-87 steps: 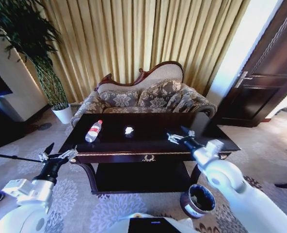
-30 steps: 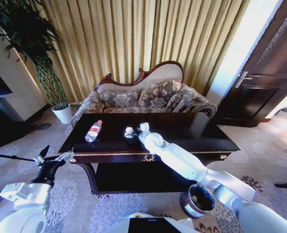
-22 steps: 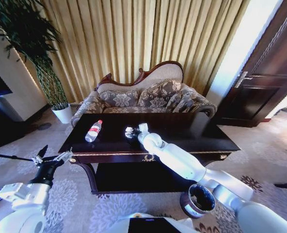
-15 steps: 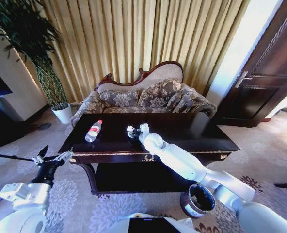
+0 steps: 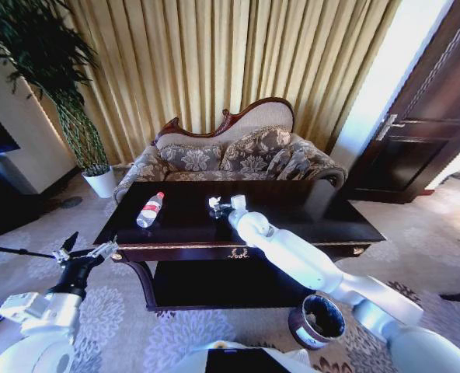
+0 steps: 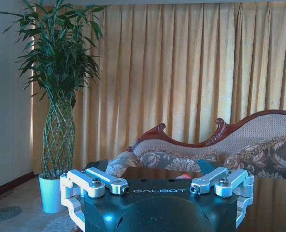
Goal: Move to the front of the table and place the trash on the table into the trash bin.
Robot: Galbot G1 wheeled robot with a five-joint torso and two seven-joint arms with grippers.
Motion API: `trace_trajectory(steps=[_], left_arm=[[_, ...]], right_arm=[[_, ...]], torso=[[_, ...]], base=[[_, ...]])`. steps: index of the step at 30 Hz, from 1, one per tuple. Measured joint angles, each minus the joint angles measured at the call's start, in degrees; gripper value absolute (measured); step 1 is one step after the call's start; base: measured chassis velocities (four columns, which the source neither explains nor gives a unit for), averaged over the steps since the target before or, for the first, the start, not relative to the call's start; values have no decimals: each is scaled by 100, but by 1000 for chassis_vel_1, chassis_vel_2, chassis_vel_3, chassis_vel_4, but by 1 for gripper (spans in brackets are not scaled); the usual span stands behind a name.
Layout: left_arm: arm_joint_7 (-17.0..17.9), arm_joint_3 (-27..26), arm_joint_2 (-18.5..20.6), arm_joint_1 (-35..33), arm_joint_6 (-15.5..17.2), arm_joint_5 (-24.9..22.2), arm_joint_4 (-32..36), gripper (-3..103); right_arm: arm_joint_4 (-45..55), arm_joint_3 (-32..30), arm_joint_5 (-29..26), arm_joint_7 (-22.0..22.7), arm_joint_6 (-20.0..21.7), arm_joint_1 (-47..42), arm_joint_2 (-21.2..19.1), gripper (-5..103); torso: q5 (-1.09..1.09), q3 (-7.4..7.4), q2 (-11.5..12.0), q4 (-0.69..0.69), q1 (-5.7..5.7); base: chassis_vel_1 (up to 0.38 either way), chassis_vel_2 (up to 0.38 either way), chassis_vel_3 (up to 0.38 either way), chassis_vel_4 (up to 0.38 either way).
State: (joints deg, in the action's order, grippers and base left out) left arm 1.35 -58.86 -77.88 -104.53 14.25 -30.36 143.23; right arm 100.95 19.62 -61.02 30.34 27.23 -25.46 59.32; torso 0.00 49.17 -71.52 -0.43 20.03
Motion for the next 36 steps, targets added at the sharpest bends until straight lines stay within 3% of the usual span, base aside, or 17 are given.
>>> trace_trajectory(steps=[4, 9, 10, 13, 15, 17, 18, 22, 24, 27, 36], left_arm=[[0, 0, 3, 19, 8, -37, 0, 100], [5, 10, -130, 46, 1, -50, 0, 100], [5, 10, -130, 46, 1, -50, 0, 100], [-10, -84, -178, 27, -66, -90, 1, 100], [-20, -133, -173, 18, -81, -139, 1, 100], [-88, -220, -145, 15, -88, -226, 1, 100], [-88, -220, -145, 15, -88, -226, 1, 100], [-233, -336, -79, 46, -89, -339, 1, 100], [-250, -375, -53, 57, -74, -394, 1, 100], [-320, -476, -5, 198, 128, -496, 1, 100], [-323, -448, 36, 233, 228, -485, 1, 100]], right_arm=[[233, -310, 11, 32, -107, -176, -172, 0], [1032, -1775, 330, -26, -609, -1603, -839, 0], [1032, -1775, 330, -26, -609, -1603, -839, 0], [1500, -2750, 618, -183, -998, -2694, -1153, 0], [1650, -3073, 752, -235, -1151, -3052, -1189, 0], [2007, -3801, 1108, -550, -1352, -3978, -1146, 0], [2007, -3801, 1108, -550, -1352, -3978, -1146, 0], [2584, -4930, 2030, -1241, -1550, -5331, -884, 0], [2737, -5129, 2164, -1330, -1557, -5616, -815, 0], [3491, -5867, 2746, -1535, -1590, -6862, -416, 0], [3767, -5890, 2954, -1481, -1591, -7091, -165, 0]], torso=[[0, 0, 0, 0, 0], [2, 0, 0, 0, 0], [2, 0, 0, 0, 0], [1, -1, 0, -2, 0], [1, -1, 0, -1, 0], [2, -1, -1, -2, -1], [2, -1, -1, -2, -1], [1, -1, 0, 2, -1], [0, -1, -1, 1, -1], [-2, -2, -1, -1, -2], [0, 0, 0, 1, 0]], base=[[0, 0, 0, 0], [0, 0, 0, 0], [0, 0, 0, 0], [0, 0, 0, 0], [0, 0, 0, 0], [0, 0, 0, 0], [0, 0, 0, 0], [0, 0, 0, 0], [0, 0, 0, 0], [0, 0, 0, 0], [0, 0, 0, 0]])
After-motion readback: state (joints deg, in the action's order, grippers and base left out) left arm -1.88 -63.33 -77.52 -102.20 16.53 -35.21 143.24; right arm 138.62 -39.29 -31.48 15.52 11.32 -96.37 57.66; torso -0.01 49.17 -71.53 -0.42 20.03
